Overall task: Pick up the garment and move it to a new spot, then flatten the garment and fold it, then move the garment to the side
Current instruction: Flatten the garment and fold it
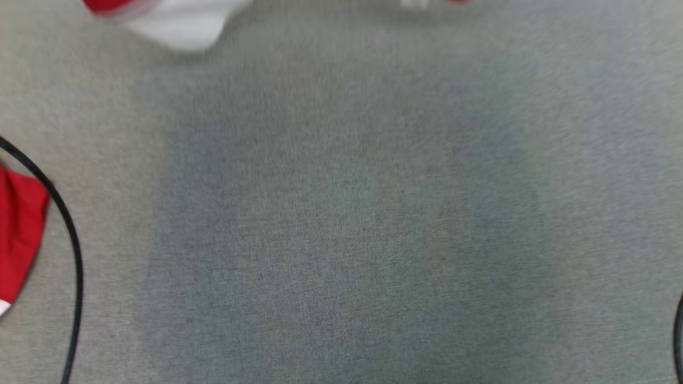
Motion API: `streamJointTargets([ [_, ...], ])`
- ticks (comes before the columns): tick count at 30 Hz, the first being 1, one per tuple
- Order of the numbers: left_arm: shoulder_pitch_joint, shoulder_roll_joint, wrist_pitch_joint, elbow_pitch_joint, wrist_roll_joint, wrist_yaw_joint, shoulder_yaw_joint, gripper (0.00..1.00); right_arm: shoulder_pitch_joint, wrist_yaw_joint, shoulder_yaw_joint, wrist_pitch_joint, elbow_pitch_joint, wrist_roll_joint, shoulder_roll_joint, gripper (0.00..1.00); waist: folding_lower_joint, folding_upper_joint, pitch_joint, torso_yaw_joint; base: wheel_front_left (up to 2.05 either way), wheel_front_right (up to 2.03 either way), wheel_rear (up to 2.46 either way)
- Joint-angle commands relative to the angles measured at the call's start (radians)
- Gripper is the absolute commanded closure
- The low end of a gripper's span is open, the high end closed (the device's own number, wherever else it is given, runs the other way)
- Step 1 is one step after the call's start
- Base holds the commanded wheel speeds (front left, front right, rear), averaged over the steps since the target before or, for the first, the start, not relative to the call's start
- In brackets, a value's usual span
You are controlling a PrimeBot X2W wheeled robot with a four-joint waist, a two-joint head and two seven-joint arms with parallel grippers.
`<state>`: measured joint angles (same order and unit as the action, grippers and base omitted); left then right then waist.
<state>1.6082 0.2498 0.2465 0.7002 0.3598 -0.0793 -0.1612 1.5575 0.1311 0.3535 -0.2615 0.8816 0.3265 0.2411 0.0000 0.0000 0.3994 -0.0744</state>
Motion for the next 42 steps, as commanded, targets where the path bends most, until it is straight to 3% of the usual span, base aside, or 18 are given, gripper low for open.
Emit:
streamJointTargets([
  [1,0.034,0.002,0.008,0.016,-0.011,-0.01,0.004,1.0,0.028,-0.001,-0.013,-0.006,-0.011,-0.015,0.012,1.0,0.0,0.0,0.128,0.007,0.0,0.0,0.0],
  [4,0.105,-0.025,0.018,0.006,0.005,-0.034,0.014,1.0,0.067,0.0,-0.036,-0.006,-0.041,-0.055,0.022,1.0,0.0,0.0,0.196,0.023,0.0,0.0,0.0],
  [6,0.067,-0.049,0.017,-0.01,0.039,-0.049,0.019,1.0,0.057,0.0,-0.051,-0.006,-0.067,-0.086,0.034,1.0,0.0,0.0,0.241,0.045,0.0,0.0,0.0],
  [10,-0.038,-0.057,0.018,-0.044,0.132,-0.051,-0.079,1.0,-0.026,0.0,-0.053,-0.007,-0.08,-0.118,0.04,1.0,0.0,0.0,0.255,0.065,0.0,0.0,0.0],
  [16,-0.324,0.018,0.018,-0.171,0.285,-0.05,-0.195,1.0,-0.205,0.0,-0.034,-0.006,-0.112,-0.09,0.053,1.0,0.0,0.0,0.189,0.065,0.0,0.0,0.0],
  [21,-0.705,0.118,0.018,-0.356,0.379,-0.048,-0.196,1.0,-0.452,0.0,-0.025,-0.005,-0.153,-0.002,0.092,1.0,0.0,0.0,0.07,0.068,0.0,0.0,0.0],
  [27,-1.086,0.159,0.015,-0.582,0.442,0.042,-0.158,1.0,-0.712,-0.001,-0.009,-0.005,-0.199,0.096,0.122,1.0,0.0,0.0,-0.031,0.053,0.0,0.0,0.0],
  [35,-1.408,0.17,0.017,-0.783,0.416,0.141,-0.156,1.0,-0.952,-0.001,-0.02,-0.005,-0.264,0.123,0.13,1.0,0.0,0.0,-0.115,0.049,0.0,0.0,0.0],
  [39,-1.526,0.137,0.018,-0.84,0.347,0.181,-0.15,1.0,-1.062,-0.001,-0.04,-0.005,-0.296,0.102,0.135,1.0,0.0,0.0,-0.161,0.052,0.0,0.0,0.0],
  [42,-1.608,0.109,0.018,-0.867,0.32,0.184,-0.146,1.0,-1.133,-0.001,-0.058,-0.005,-0.325,0.087,0.141,1.0,0.0,0.0,-0.182,0.056,0.0,0.0,0.0],
])
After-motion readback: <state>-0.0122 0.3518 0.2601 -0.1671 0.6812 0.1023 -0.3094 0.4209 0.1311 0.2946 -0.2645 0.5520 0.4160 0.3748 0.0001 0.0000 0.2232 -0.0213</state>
